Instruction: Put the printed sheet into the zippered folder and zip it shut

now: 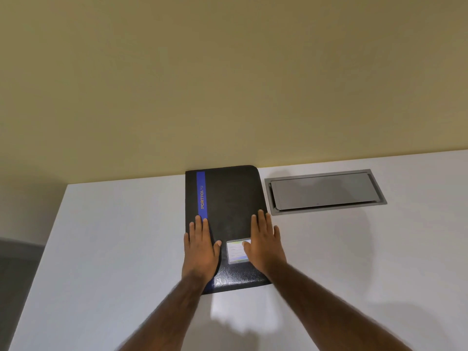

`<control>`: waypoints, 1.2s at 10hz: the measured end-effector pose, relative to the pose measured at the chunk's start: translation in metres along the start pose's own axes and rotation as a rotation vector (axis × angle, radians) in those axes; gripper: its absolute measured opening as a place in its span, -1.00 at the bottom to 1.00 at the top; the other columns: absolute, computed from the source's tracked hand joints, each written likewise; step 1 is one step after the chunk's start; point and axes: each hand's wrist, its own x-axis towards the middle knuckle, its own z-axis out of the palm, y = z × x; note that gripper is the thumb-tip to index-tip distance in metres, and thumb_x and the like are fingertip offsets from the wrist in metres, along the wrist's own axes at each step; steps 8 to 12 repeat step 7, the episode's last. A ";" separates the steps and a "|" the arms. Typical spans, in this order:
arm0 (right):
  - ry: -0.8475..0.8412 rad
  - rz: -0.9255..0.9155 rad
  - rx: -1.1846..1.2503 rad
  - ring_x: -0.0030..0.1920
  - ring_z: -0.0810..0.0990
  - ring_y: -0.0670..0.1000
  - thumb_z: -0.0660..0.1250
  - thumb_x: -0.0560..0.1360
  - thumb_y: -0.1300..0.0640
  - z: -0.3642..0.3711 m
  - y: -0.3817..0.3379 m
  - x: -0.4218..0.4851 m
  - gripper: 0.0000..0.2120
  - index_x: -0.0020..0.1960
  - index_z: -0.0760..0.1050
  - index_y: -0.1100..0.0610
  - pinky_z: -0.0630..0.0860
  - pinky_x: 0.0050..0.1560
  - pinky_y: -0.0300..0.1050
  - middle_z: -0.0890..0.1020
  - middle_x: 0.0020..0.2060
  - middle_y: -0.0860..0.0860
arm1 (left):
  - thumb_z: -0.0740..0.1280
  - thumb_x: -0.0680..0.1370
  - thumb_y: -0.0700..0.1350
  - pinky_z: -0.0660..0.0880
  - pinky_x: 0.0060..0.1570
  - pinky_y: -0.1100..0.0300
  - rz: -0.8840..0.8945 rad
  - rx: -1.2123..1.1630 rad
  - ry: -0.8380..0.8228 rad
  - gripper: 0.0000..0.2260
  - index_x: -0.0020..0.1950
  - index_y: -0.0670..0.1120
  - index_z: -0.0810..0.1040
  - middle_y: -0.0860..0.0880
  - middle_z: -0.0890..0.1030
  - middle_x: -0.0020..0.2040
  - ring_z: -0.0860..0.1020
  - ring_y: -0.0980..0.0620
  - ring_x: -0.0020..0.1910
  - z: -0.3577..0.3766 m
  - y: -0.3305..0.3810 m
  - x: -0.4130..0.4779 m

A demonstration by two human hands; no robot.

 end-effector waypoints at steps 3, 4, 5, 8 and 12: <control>-0.011 -0.131 -0.122 0.62 -0.09 0.19 0.16 0.57 -0.27 0.032 0.017 -0.014 -0.21 0.63 -0.06 0.07 -0.09 0.55 0.22 -0.05 0.63 0.08 | -0.30 0.56 0.31 -0.19 0.56 -0.06 0.077 0.233 -0.015 -0.27 0.64 -0.07 -0.22 -0.07 -0.25 0.64 -0.20 -0.13 0.63 0.018 -0.013 -0.006; 0.019 -0.104 -0.166 0.60 0.09 0.22 0.12 0.52 -0.35 0.028 0.017 -0.013 -0.18 0.61 0.09 0.10 0.05 0.52 0.28 0.12 0.61 0.12 | -0.21 0.60 0.32 -0.08 0.60 -0.11 0.066 0.245 -0.024 -0.27 0.65 -0.08 -0.15 -0.08 -0.21 0.65 -0.19 -0.13 0.63 0.009 -0.008 -0.007; 0.071 -0.098 -0.185 0.56 0.20 0.24 0.07 0.48 -0.38 0.022 0.017 -0.013 -0.16 0.58 0.19 0.13 0.18 0.48 0.31 0.22 0.58 0.15 | -0.12 0.64 0.28 -0.07 0.61 -0.10 0.064 0.240 -0.011 -0.31 0.65 -0.08 -0.17 -0.07 -0.24 0.64 -0.23 -0.11 0.63 -0.004 0.001 -0.006; 0.270 -0.139 -0.226 0.58 0.15 0.25 0.19 0.50 -0.38 -0.025 0.003 -0.004 -0.14 0.58 0.18 0.15 0.16 0.50 0.32 0.20 0.58 0.17 | -0.16 0.64 0.27 -0.15 0.60 -0.08 0.113 0.274 0.112 -0.32 0.64 -0.08 -0.25 -0.09 -0.30 0.63 -0.29 -0.11 0.62 -0.061 0.028 0.013; 0.270 -0.139 -0.226 0.58 0.15 0.25 0.19 0.50 -0.38 -0.025 0.003 -0.004 -0.14 0.58 0.18 0.15 0.16 0.50 0.32 0.20 0.58 0.17 | -0.16 0.64 0.27 -0.15 0.60 -0.08 0.113 0.274 0.112 -0.32 0.64 -0.08 -0.25 -0.09 -0.30 0.63 -0.29 -0.11 0.62 -0.061 0.028 0.013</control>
